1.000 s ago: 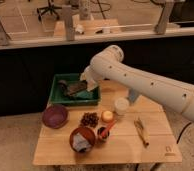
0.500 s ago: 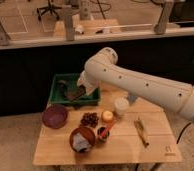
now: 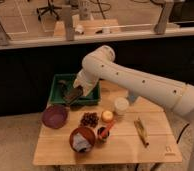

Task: Place eraser in purple bowl

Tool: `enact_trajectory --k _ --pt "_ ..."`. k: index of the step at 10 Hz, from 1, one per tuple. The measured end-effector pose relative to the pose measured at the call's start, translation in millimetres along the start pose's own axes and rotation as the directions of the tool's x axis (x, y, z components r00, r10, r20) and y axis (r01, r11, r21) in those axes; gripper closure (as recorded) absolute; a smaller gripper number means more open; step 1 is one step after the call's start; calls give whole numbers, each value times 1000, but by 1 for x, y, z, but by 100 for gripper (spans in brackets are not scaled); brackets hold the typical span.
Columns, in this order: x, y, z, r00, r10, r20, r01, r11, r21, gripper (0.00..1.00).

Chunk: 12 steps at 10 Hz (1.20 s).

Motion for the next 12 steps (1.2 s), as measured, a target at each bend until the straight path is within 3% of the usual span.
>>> enact_trajectory --k 2,4,6,8,11,12 --pt "-24 -19 16 997 -62 55 64 997 -46 93" --pt "-37 -32 37 993 -74 97 84 991 -101 93" --pt "-48 -37 61 990 -95 108 110 983 -147 93" --pt "-52 -37 91 989 -125 77 138 971 -195 93" --pt "-53 -43 109 982 -186 41 191 953 -234 92" --pt "-56 -47 114 977 -209 34 211 946 -247 85"
